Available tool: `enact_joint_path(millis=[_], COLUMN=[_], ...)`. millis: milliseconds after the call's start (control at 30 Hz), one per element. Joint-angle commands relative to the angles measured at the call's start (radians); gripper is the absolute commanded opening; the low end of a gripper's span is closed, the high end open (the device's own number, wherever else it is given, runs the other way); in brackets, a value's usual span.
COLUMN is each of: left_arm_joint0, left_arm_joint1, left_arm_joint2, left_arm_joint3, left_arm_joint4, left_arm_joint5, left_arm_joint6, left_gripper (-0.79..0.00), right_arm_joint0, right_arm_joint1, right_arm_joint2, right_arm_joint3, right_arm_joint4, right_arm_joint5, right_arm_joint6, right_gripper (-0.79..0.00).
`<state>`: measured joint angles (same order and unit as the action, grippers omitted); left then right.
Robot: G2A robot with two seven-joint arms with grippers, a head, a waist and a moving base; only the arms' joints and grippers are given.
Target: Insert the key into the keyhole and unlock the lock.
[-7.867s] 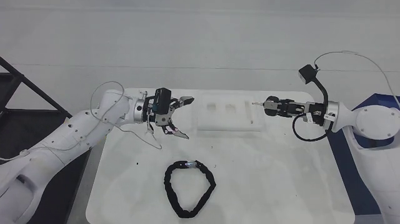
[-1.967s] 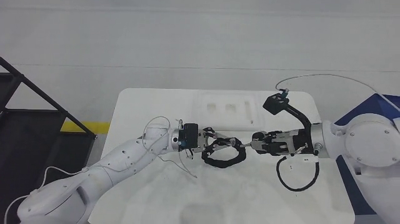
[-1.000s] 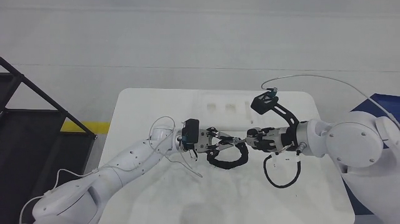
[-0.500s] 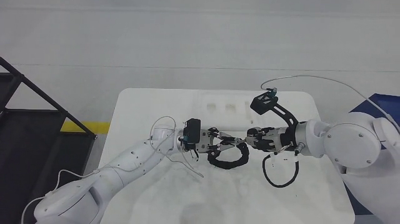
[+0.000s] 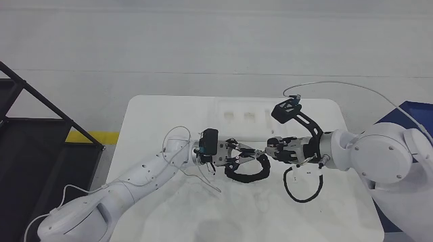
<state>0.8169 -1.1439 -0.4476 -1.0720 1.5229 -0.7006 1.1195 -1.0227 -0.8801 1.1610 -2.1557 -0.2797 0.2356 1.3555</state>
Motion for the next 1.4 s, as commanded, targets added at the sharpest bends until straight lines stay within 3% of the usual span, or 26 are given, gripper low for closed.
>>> enact_joint_path(millis=[0, 1367], left_arm_joint0=[0.002, 0.007], left_arm_joint1=[0.0, 0.0], left_arm_joint2=[-0.001, -0.022], left_arm_joint3=[0.002, -0.01], left_arm_joint4=[-0.001, -0.038], left_arm_joint5=[-0.004, -0.017], left_arm_joint6=[-0.004, -0.017], left_gripper=[-0.785, -0.785], right_arm_joint0=[0.0, 0.056], right_arm_joint1=[0.0, -0.005], right_arm_joint2=[-0.002, -0.097], right_arm_joint3=[0.001, -0.004], right_arm_joint4=[0.003, -0.07], right_arm_joint5=[-0.002, 0.028], right_arm_joint6=[-0.005, -0.026], right_gripper=[-0.785, -0.785])
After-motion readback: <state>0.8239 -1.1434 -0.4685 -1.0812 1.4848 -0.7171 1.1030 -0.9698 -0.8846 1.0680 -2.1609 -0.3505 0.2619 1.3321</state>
